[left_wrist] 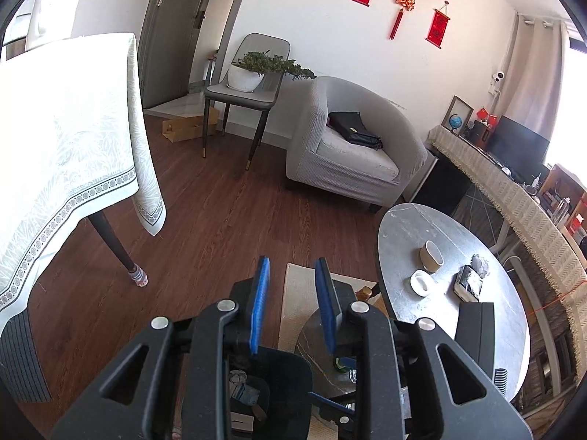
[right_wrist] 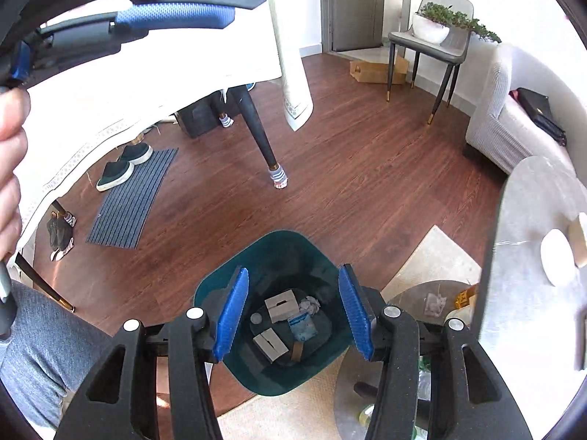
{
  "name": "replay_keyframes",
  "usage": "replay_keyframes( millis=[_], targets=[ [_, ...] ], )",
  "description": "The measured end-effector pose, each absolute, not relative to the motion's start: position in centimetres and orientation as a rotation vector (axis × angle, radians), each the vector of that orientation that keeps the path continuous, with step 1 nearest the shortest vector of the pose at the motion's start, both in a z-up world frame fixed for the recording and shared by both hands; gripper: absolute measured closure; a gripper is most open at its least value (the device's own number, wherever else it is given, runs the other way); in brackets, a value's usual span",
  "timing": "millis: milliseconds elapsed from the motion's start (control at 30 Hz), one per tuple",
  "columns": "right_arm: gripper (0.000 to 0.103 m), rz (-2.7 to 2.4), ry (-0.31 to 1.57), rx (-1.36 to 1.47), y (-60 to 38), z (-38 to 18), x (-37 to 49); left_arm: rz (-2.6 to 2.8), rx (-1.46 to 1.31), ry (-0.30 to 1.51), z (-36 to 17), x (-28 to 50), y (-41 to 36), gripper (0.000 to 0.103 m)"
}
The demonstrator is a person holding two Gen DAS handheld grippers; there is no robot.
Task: Collect trash
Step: 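Move both tools back to the table toward the white lid and black tissue pack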
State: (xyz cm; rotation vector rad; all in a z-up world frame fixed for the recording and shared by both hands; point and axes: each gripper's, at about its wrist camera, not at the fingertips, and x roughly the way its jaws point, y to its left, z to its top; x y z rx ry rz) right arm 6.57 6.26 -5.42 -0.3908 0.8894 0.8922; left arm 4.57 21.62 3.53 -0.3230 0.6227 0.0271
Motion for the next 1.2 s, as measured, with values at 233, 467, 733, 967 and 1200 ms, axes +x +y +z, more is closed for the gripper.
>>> replay_keyframes(
  millis=[233, 467, 733, 967, 1200],
  targets=[
    [0.051, 0.845, 0.824, -0.331, 3.1, -2.2, 8.1, -0.005, -0.266, 0.594, 4.2, 5.4, 18.8, 0.062],
    [0.051, 0.759, 0.78, -0.301, -1.2, -0.2, 9.9, -0.059, -0.246, 0.578, 3.8, 7.1, 15.3, 0.053],
    [0.051, 0.642, 0.768, -0.26, -7.5, 0.8, 11.0, -0.084, -0.186, 0.61, 2.1, 9.5, 10.5, 0.048],
    [0.05, 0.566, 0.758, -0.22, -12.7, 2.0, 12.9, -0.14, -0.158, 0.635, 1.2, 11.5, 7.1, 0.04],
    [0.028, 0.537, 0.702, -0.165, -18.0, 3.5, 14.8, -0.155, -0.124, 0.701, -0.6, 13.9, 4.2, 0.034]
  ],
)
